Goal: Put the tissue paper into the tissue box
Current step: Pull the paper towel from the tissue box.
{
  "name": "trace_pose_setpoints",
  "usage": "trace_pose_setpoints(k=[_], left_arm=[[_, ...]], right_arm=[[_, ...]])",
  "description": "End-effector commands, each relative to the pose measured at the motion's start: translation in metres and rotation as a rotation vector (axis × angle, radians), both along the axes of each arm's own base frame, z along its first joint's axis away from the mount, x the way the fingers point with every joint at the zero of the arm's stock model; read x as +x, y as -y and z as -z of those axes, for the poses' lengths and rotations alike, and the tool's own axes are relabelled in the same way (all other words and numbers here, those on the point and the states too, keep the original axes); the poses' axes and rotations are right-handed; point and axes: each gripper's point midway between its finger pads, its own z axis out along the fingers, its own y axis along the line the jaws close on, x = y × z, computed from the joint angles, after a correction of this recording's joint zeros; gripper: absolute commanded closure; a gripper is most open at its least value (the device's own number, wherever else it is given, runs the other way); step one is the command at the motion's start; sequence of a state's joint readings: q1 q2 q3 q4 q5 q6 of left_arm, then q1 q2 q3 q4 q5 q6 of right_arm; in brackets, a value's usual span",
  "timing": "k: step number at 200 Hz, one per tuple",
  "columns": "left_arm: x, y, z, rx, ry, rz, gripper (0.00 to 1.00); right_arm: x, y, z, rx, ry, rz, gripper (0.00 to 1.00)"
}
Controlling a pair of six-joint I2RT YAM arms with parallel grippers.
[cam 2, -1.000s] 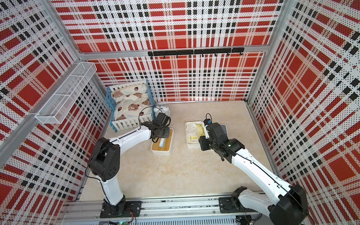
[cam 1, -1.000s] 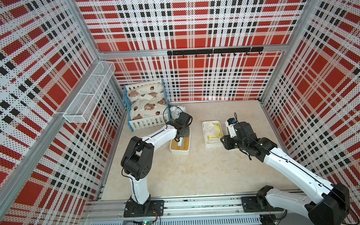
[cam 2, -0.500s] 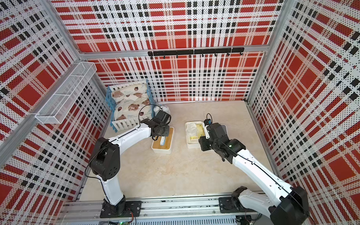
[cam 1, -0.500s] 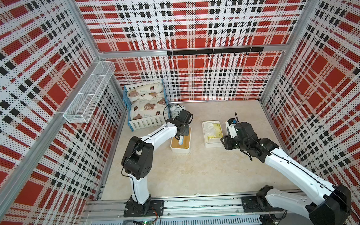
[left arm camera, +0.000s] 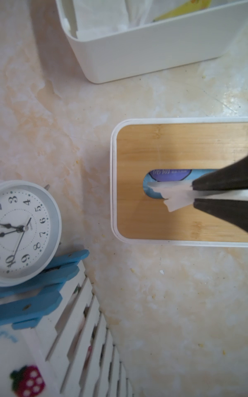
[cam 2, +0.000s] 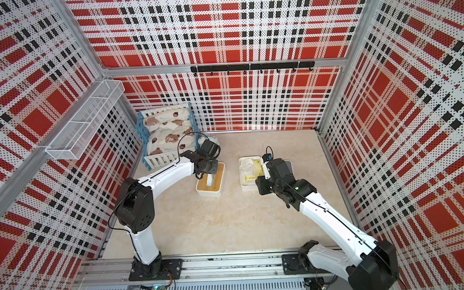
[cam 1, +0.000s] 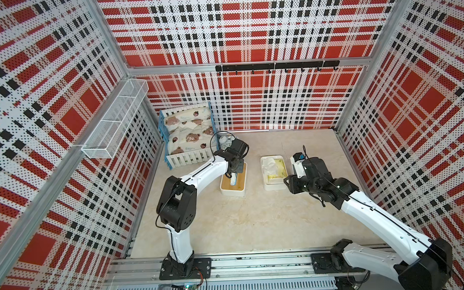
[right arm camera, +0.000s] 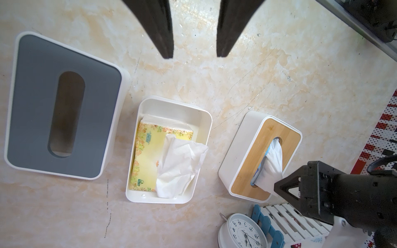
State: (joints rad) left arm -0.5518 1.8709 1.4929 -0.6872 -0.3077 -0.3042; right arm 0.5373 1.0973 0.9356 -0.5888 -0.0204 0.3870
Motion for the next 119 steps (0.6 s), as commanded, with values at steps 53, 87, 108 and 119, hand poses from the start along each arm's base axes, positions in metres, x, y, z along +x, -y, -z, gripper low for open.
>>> trace_pose_setpoints(k=[53,87,108,119], left_arm=[[-0.02,-0.014,-0.15,-0.27,0.483,-0.042,0.61],[-0.049,0.017,-0.16,-0.517,0.479,0.087,0.61],[-0.062,0.045,-0.151,-0.547,0.433,0.164,0.61],[-0.067,0.059,-0.15,-0.565,0.433,0.195,0.61]], right_arm=[[0.009,0.026,-0.02,-0.077,0.034,0.077,0.54],[0.028,0.064,-0.014,-0.159,0.016,0.185,0.45],[0.04,0.084,-0.009,-0.155,-0.009,0.23,0.4],[0.044,0.093,-0.006,-0.148,-0.019,0.251,0.39]])
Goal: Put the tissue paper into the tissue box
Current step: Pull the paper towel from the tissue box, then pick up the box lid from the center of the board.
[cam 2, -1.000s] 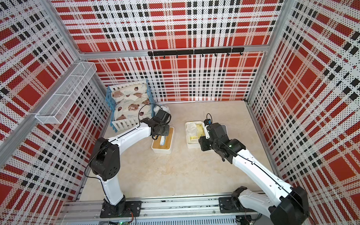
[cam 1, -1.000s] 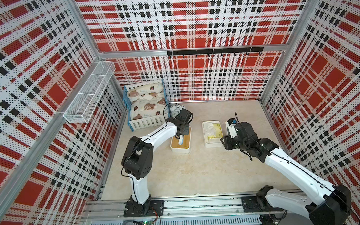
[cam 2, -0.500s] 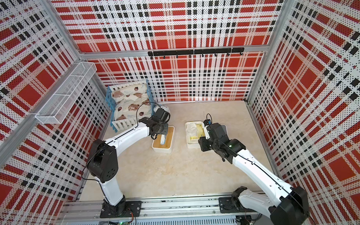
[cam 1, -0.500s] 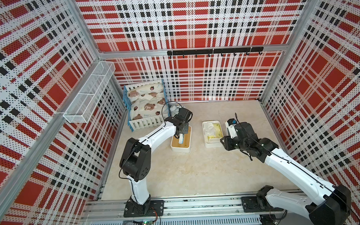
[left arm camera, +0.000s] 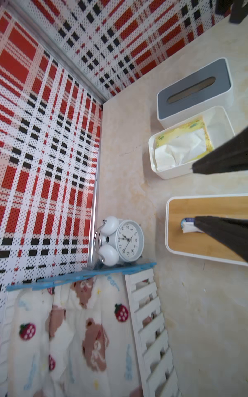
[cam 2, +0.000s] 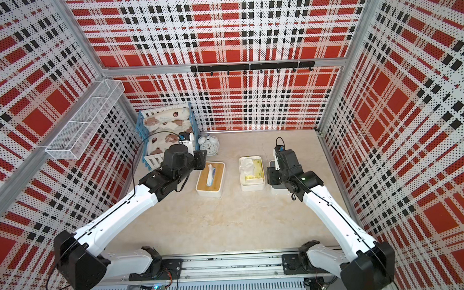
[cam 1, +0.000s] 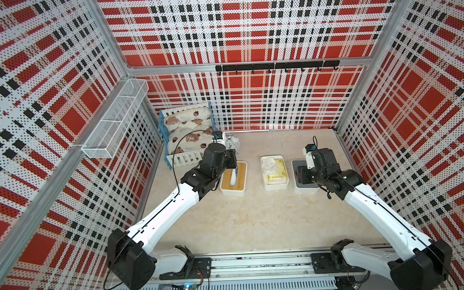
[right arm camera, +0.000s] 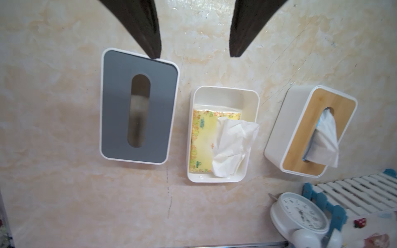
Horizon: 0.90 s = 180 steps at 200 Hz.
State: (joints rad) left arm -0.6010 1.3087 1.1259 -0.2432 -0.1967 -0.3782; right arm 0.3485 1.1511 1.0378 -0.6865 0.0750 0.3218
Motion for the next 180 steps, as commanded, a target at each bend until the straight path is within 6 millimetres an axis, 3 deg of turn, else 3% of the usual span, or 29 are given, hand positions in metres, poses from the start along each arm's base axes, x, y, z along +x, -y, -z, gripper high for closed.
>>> trace_pose_setpoints(k=[1,46,73,102,141,180], left_arm=[[-0.015,0.045,0.01,-0.068,-0.017,0.14,0.61],[-0.018,0.079,0.02,-0.167,-0.027,0.195,0.62],[-0.01,0.098,0.026,-0.188,-0.011,0.226,0.62],[0.013,0.113,0.024,-0.225,0.038,0.219,0.62],[0.064,0.131,0.025,-0.29,0.04,0.209,0.63],[0.091,0.131,0.033,-0.234,0.009,0.224,0.63]], right_arm=[[0.009,0.023,0.004,-0.02,-0.022,0.041,0.39],[0.018,0.041,0.009,-0.022,-0.047,0.075,0.35],[0.019,0.054,0.017,-0.006,-0.081,0.109,0.33],[0.025,0.064,0.023,0.015,-0.098,0.148,0.28],[0.037,0.079,0.049,-0.019,-0.181,0.189,0.23],[0.049,0.088,0.071,-0.031,-0.246,0.206,0.15]])
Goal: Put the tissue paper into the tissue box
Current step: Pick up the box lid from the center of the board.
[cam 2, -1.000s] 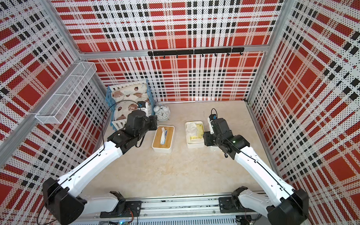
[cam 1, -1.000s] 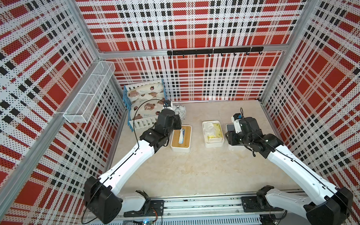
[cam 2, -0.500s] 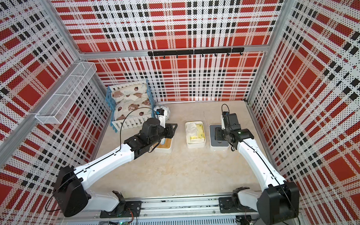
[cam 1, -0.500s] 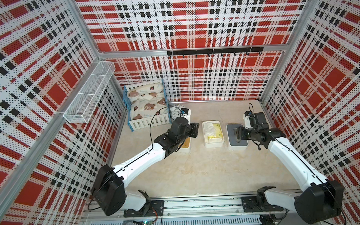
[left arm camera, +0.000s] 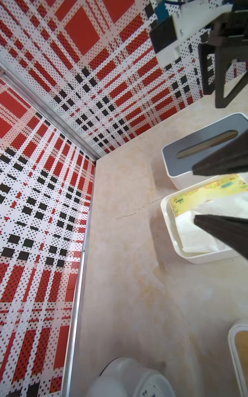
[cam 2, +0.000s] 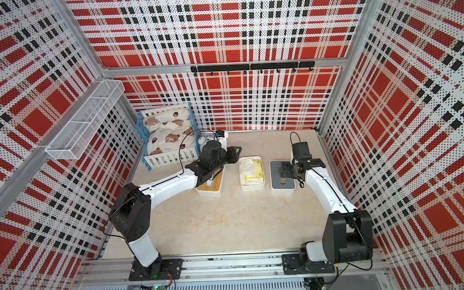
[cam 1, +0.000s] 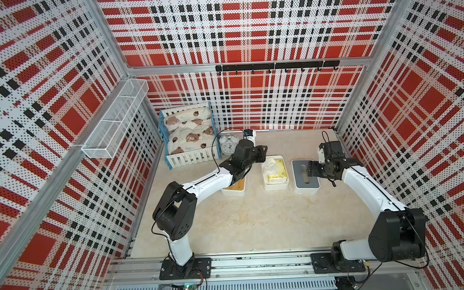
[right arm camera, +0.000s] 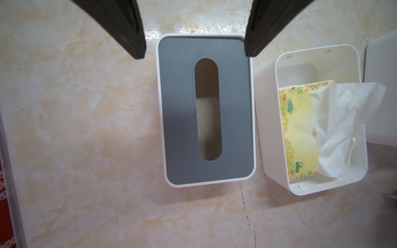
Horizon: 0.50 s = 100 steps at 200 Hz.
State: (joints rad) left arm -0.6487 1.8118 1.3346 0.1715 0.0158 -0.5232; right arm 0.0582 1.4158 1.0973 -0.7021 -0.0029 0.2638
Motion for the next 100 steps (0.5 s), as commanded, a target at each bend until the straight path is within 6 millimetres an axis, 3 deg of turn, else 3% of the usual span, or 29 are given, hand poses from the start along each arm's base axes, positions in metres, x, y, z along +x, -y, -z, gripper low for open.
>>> trace_pose_setpoints(k=[1,59,100], left_arm=[[0.013,0.001,-0.012,0.015,0.028,0.027,0.63],[0.012,-0.025,0.042,0.016,-0.029,0.084,0.62],[0.014,-0.021,0.048,0.023,-0.021,0.12,0.61]], right_arm=[[0.009,0.007,0.006,-0.012,-0.026,0.008,0.14],[0.015,0.012,0.054,-0.046,-0.135,0.004,0.06],[0.017,0.021,0.068,-0.095,-0.17,0.026,0.06]])
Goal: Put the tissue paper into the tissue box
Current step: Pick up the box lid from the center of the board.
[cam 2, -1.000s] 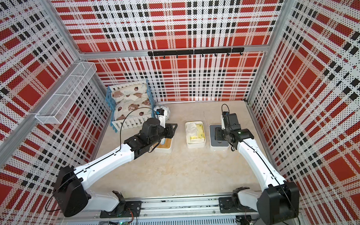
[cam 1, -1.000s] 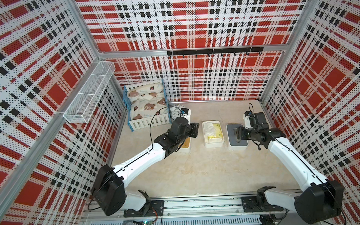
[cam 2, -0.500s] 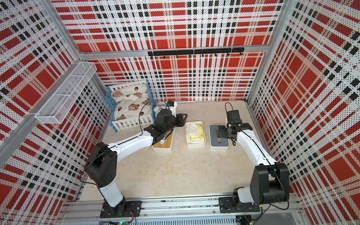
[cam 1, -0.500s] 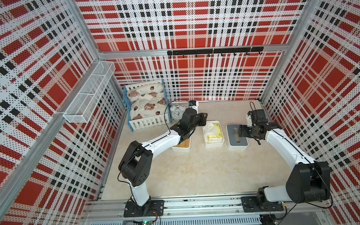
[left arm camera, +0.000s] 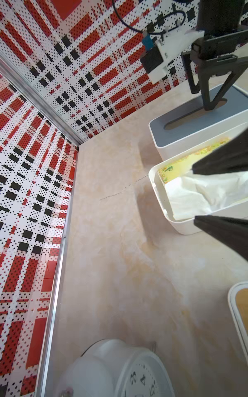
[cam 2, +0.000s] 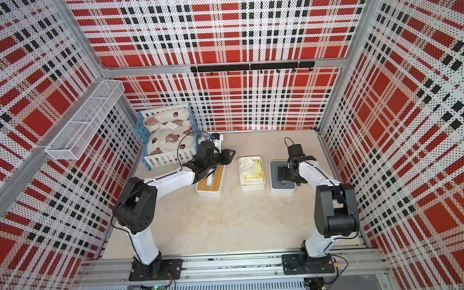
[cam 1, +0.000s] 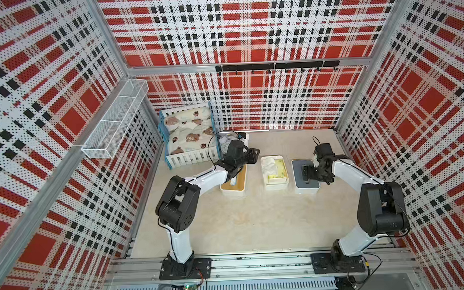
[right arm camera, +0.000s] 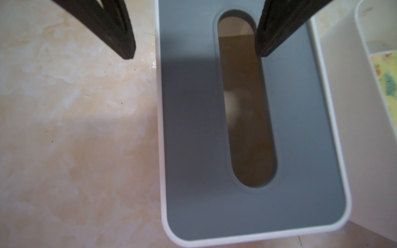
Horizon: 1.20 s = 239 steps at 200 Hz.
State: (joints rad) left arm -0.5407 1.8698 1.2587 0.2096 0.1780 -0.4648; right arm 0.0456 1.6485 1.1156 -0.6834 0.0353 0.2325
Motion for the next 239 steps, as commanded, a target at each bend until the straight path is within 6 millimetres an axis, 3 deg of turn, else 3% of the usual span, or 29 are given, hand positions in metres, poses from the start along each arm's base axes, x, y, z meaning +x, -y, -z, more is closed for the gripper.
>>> trace_pose_setpoints(k=[1,24,59,88,119,151,205,239], left_arm=[[0.0,0.009,-0.009,-0.032,0.05,0.058,0.61],[-0.003,0.012,0.002,-0.031,0.027,0.079,0.61],[-0.004,0.013,-0.007,-0.051,0.047,0.082,0.61],[-0.007,0.008,0.0,-0.048,0.031,0.068,0.61],[-0.011,0.003,-0.001,-0.062,0.035,0.05,0.61],[-0.011,0.0,0.0,-0.057,0.038,0.041,0.61],[-0.003,0.005,0.001,-0.049,0.042,0.042,0.61],[0.013,0.004,-0.008,-0.042,0.077,0.013,0.61]], right_arm=[[0.008,0.01,-0.003,-0.039,0.024,0.021,0.06],[0.012,0.017,-0.003,-0.075,0.023,0.041,0.07],[0.011,0.018,0.01,-0.075,0.02,0.056,0.18],[0.006,0.021,0.027,-0.098,-0.009,0.056,0.22],[0.01,0.017,0.035,-0.074,0.004,0.051,0.36],[0.008,0.014,0.042,-0.065,0.001,0.04,0.42],[0.011,0.008,-0.004,-0.061,0.124,0.036,0.45],[0.014,-0.006,-0.044,-0.033,0.214,0.013,0.57]])
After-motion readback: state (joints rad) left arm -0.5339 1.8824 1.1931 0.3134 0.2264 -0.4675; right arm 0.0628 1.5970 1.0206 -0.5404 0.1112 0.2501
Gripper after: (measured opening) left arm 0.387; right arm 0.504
